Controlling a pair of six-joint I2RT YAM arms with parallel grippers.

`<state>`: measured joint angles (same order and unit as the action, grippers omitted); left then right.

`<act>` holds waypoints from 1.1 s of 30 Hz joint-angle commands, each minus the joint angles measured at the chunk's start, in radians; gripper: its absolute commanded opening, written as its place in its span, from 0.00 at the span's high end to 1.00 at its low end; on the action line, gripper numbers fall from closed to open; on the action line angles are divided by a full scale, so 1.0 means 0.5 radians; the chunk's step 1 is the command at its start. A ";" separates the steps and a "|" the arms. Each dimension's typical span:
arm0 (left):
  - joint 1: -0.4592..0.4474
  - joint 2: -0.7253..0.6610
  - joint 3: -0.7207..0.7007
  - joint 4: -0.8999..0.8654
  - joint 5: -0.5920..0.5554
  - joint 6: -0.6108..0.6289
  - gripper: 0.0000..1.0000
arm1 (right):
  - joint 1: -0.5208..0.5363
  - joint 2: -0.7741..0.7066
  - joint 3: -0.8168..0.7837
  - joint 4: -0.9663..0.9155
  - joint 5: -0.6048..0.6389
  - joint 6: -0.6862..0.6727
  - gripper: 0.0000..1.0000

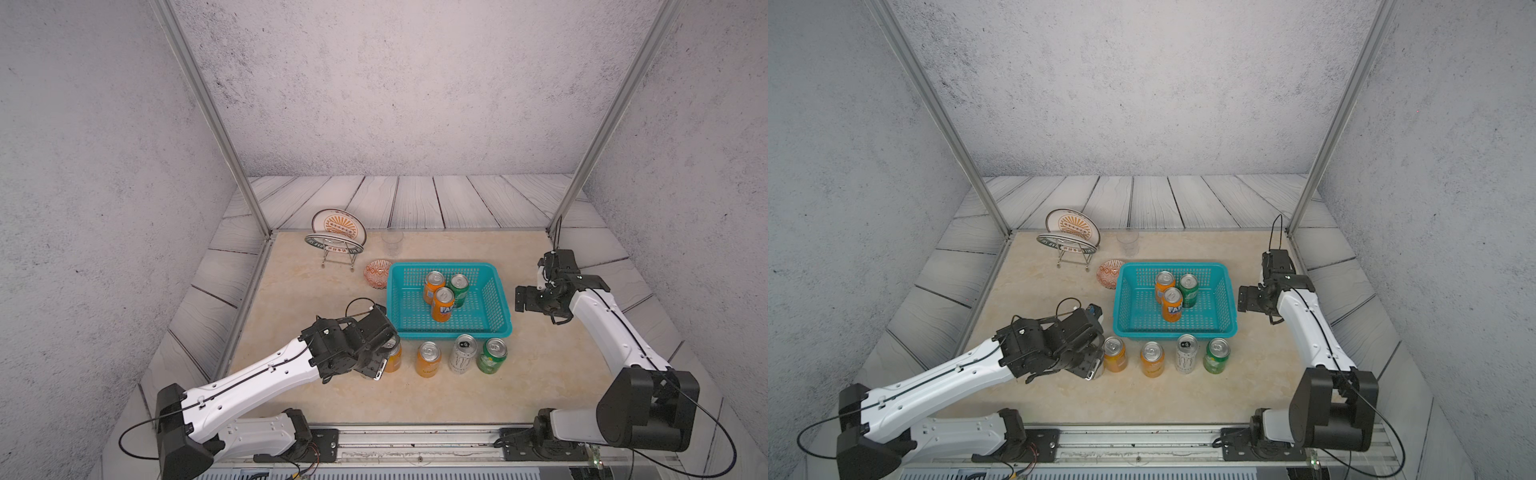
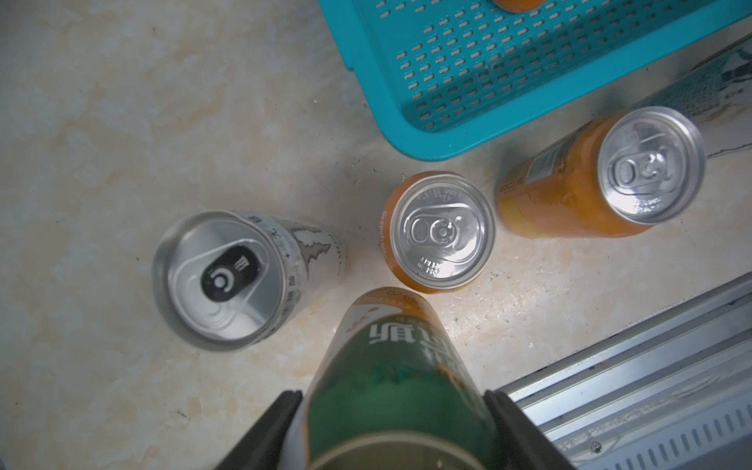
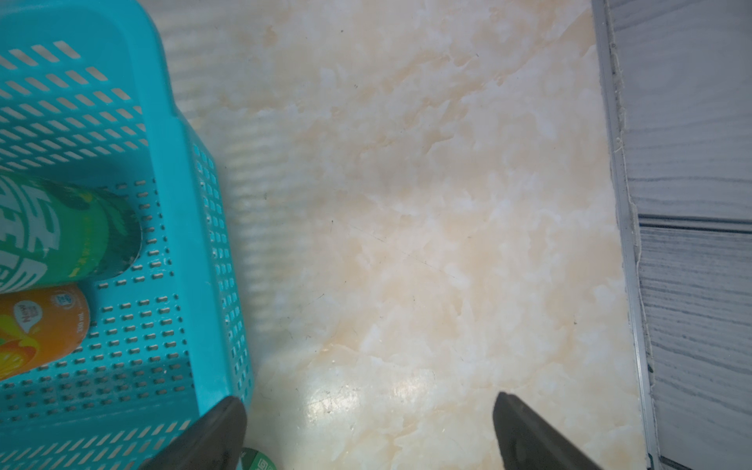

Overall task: Take out the drinks from the basket
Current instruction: Place the drink at the center of the board.

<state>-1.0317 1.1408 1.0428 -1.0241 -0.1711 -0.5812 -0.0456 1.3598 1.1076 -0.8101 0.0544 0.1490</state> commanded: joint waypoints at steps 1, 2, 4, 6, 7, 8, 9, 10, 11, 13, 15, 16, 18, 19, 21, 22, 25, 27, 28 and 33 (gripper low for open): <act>0.005 0.015 -0.037 0.143 -0.033 -0.044 0.38 | -0.009 0.031 0.012 -0.018 0.002 -0.003 0.00; 0.008 0.026 -0.045 0.144 -0.025 -0.053 0.38 | -0.007 0.032 0.012 -0.017 0.003 -0.001 0.01; 0.007 0.057 -0.069 0.143 -0.008 -0.069 0.38 | -0.010 0.031 0.011 -0.018 0.001 -0.003 0.01; 0.007 0.080 -0.100 0.145 0.004 -0.087 0.38 | -0.011 0.030 0.012 -0.018 0.002 -0.003 0.01; 0.007 0.086 -0.123 0.162 0.018 -0.095 0.38 | -0.009 0.032 0.011 -0.017 0.002 -0.003 0.01; 0.008 0.085 -0.147 0.187 0.027 -0.111 0.38 | -0.013 0.032 0.011 -0.020 0.002 -0.003 0.01; 0.008 0.079 -0.181 0.219 0.045 -0.124 0.38 | -0.015 0.032 0.010 -0.016 0.003 -0.002 0.01; 0.002 0.070 -0.212 0.247 0.055 -0.140 0.38 | -0.014 0.032 0.010 -0.021 0.004 -0.003 0.01; 0.004 0.063 -0.243 0.269 0.058 -0.153 0.38 | -0.014 0.032 0.009 -0.020 0.002 -0.003 0.01; 0.004 0.046 -0.287 0.304 0.062 -0.173 0.38 | -0.012 0.033 0.009 -0.018 0.002 -0.003 0.01; 0.003 0.041 -0.319 0.325 0.067 -0.185 0.38 | -0.013 0.035 0.010 -0.020 0.002 -0.003 0.01; 0.004 0.041 -0.334 0.333 0.074 -0.190 0.38 | -0.013 0.035 0.012 -0.018 0.000 -0.003 0.01; 0.005 0.052 -0.359 0.361 0.089 -0.194 0.38 | -0.013 0.039 0.012 -0.020 -0.001 -0.001 0.01; 0.004 0.058 -0.373 0.371 0.093 -0.194 0.38 | -0.016 0.039 0.012 -0.021 -0.002 -0.002 0.01; 0.004 0.068 -0.398 0.397 0.102 -0.201 0.38 | -0.014 0.036 0.012 -0.022 -0.001 -0.004 0.01; 0.005 0.073 -0.404 0.401 0.100 -0.202 0.38 | -0.013 0.034 0.012 -0.021 -0.001 -0.004 0.01; 0.005 0.072 -0.422 0.413 0.086 -0.200 0.35 | -0.014 0.037 0.012 -0.021 -0.002 -0.004 0.01; 0.003 0.071 -0.430 0.416 0.078 -0.201 0.33 | -0.015 0.039 0.012 -0.021 -0.003 -0.005 0.01; 0.004 0.072 -0.432 0.418 0.075 -0.200 0.31 | -0.014 0.039 0.012 -0.021 -0.004 -0.005 0.01; 0.002 0.079 -0.429 0.407 0.069 -0.186 0.25 | -0.015 0.042 0.012 -0.022 -0.007 -0.006 0.01</act>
<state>-1.0317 1.1862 0.8257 -0.8337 -0.1162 -0.6777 -0.0483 1.3598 1.1072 -0.8104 0.0540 0.1482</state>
